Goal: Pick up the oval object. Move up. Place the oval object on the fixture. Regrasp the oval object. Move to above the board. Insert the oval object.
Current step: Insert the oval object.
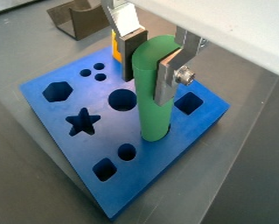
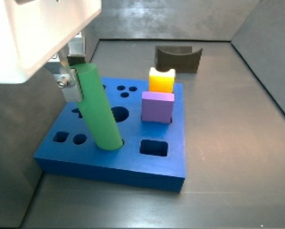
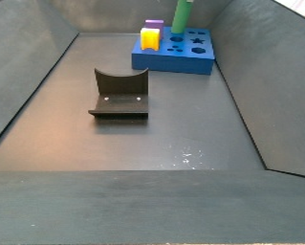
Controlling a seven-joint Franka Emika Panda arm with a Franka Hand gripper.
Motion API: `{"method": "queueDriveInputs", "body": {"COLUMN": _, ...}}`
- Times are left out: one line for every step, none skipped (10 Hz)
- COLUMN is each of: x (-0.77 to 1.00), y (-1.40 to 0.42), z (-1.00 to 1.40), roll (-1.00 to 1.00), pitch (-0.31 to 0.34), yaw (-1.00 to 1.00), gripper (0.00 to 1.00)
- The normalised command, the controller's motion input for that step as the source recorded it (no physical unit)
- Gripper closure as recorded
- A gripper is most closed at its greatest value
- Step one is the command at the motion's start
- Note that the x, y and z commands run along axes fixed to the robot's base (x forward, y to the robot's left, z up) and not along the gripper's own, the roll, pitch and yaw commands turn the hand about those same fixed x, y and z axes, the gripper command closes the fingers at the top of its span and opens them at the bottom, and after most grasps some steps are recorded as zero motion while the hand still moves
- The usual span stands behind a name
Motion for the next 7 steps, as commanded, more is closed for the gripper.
{"method": "queueDriveInputs", "body": {"x": 0.47, "y": -0.4, "z": -0.28, "roll": 0.15, "pitch": 0.097, "yaw": -0.11, "gripper": 1.0}}
{"method": "queueDriveInputs", "body": {"x": 0.43, "y": -0.45, "z": -0.4, "roll": 0.28, "pitch": 0.307, "yaw": -0.06, "gripper": 1.0}}
{"method": "queueDriveInputs", "body": {"x": 0.21, "y": -0.32, "z": 0.0, "roll": 0.32, "pitch": 0.469, "yaw": -0.01, "gripper": 1.0}}
{"method": "queueDriveInputs", "body": {"x": 0.15, "y": -0.29, "z": 0.0, "roll": 0.31, "pitch": 0.5, "yaw": -0.03, "gripper": 1.0}}
{"method": "queueDriveInputs", "body": {"x": 0.09, "y": -0.23, "z": 0.03, "roll": 0.3, "pitch": 0.5, "yaw": -0.05, "gripper": 1.0}}
{"method": "queueDriveInputs", "body": {"x": 0.15, "y": -0.22, "z": 0.0, "roll": 0.33, "pitch": 0.5, "yaw": -0.04, "gripper": 1.0}}
{"method": "queueDriveInputs", "body": {"x": 0.11, "y": -0.22, "z": 0.02, "roll": 0.32, "pitch": 0.5, "yaw": -0.06, "gripper": 1.0}}
